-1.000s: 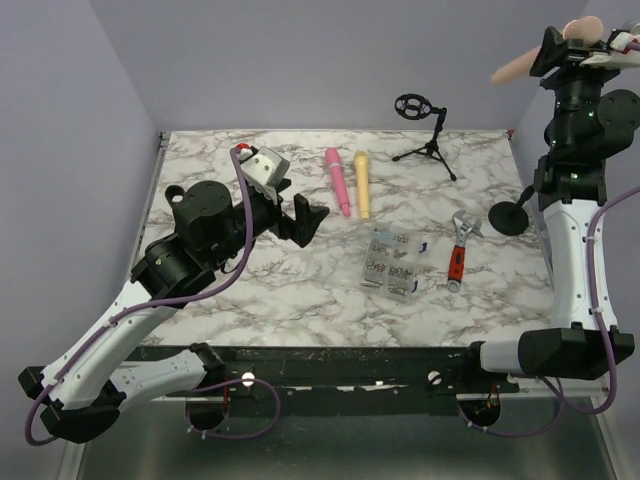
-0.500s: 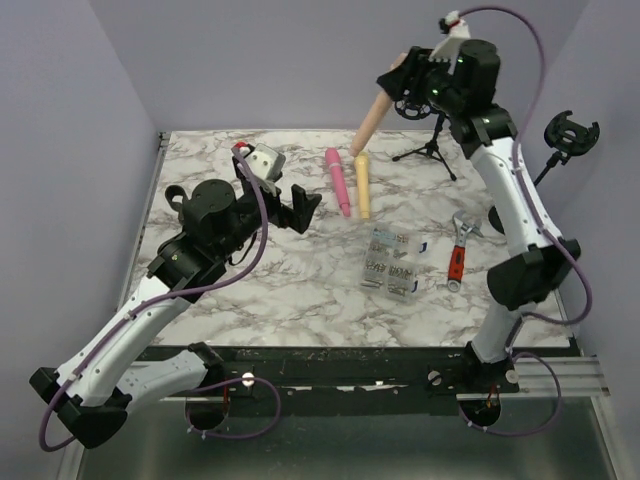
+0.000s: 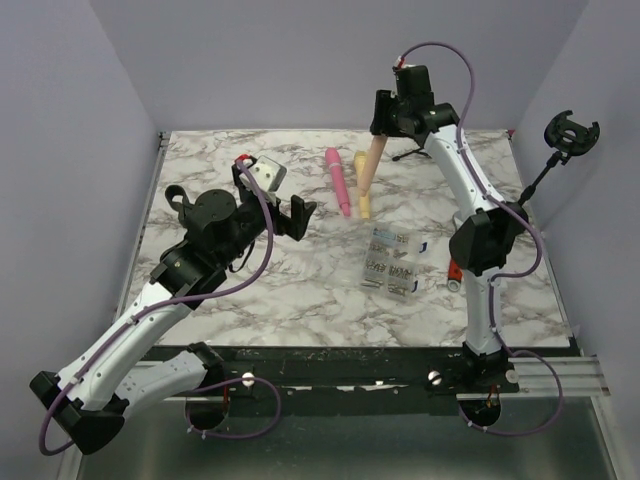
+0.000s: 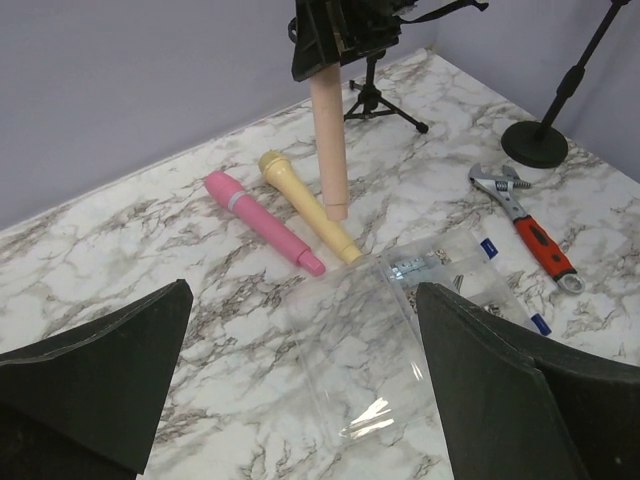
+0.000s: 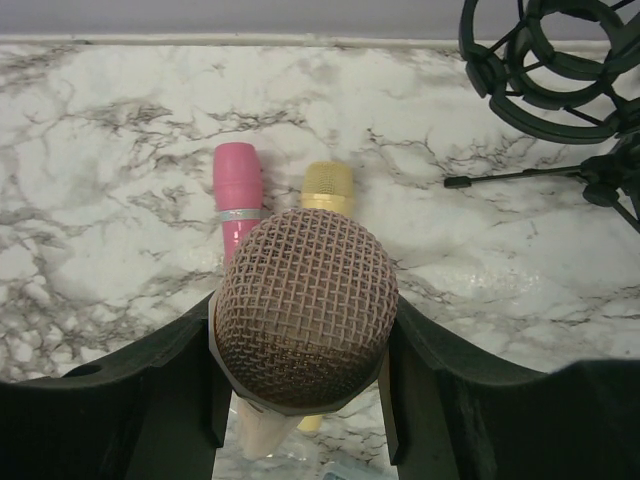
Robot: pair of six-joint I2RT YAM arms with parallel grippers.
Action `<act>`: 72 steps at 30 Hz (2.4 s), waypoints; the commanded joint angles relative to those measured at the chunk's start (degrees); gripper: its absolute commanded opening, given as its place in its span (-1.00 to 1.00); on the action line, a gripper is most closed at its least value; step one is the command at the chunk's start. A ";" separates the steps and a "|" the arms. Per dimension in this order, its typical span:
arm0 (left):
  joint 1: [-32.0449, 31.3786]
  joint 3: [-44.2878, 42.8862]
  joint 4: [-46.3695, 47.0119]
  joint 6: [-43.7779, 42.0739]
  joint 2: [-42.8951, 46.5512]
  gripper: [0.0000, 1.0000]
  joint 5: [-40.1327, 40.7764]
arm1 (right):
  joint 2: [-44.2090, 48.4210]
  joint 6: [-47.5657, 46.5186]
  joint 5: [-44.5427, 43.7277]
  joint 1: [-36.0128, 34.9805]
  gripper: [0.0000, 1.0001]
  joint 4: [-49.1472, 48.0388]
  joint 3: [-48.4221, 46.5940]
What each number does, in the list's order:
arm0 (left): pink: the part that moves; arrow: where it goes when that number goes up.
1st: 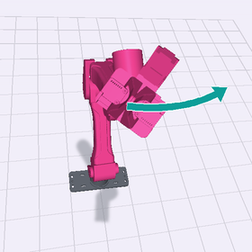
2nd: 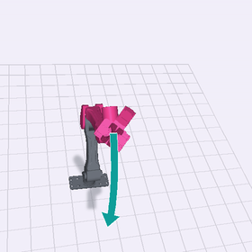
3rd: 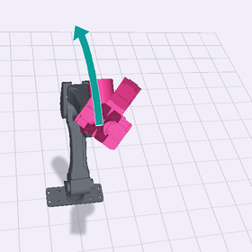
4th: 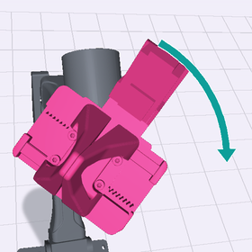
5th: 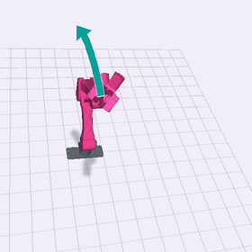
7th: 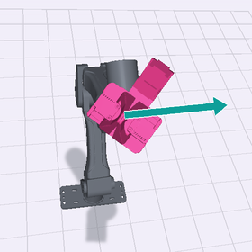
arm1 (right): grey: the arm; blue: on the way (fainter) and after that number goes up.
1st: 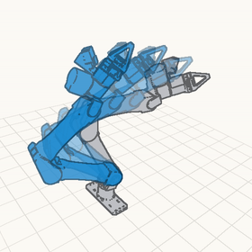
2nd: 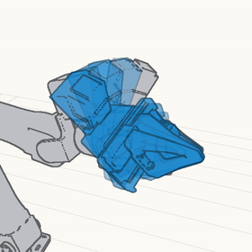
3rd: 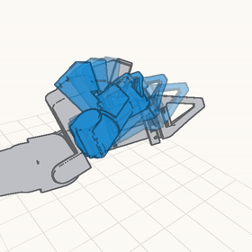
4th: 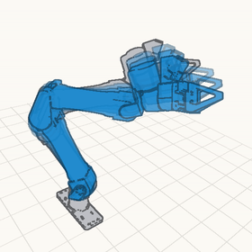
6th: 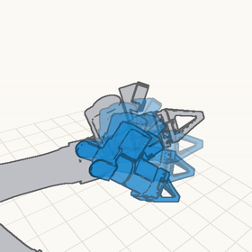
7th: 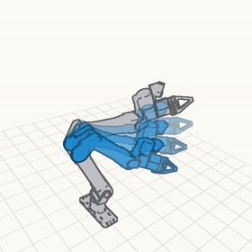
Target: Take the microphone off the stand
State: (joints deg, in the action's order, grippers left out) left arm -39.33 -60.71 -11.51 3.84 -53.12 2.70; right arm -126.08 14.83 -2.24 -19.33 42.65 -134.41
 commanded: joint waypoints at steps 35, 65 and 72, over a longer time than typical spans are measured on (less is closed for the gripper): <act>0.30 0.10 1.93 0.54 1.79 0.97 -0.68 | -14.34 -7.38 -10.76 -1.41 -0.83 -13.98 3.07; 0.26 0.33 1.93 0.59 1.53 0.97 -0.68 | -25.06 -8.34 -14.00 -1.67 -0.22 -20.42 -0.94; 0.26 0.33 1.93 0.71 1.47 0.97 -0.85 | -25.89 -10.05 -13.84 -2.28 0.19 -21.43 -0.94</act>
State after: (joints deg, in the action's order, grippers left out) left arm -39.33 -60.49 -10.37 4.12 -51.96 3.01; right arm -150.23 6.24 -16.60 -20.53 23.70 -133.23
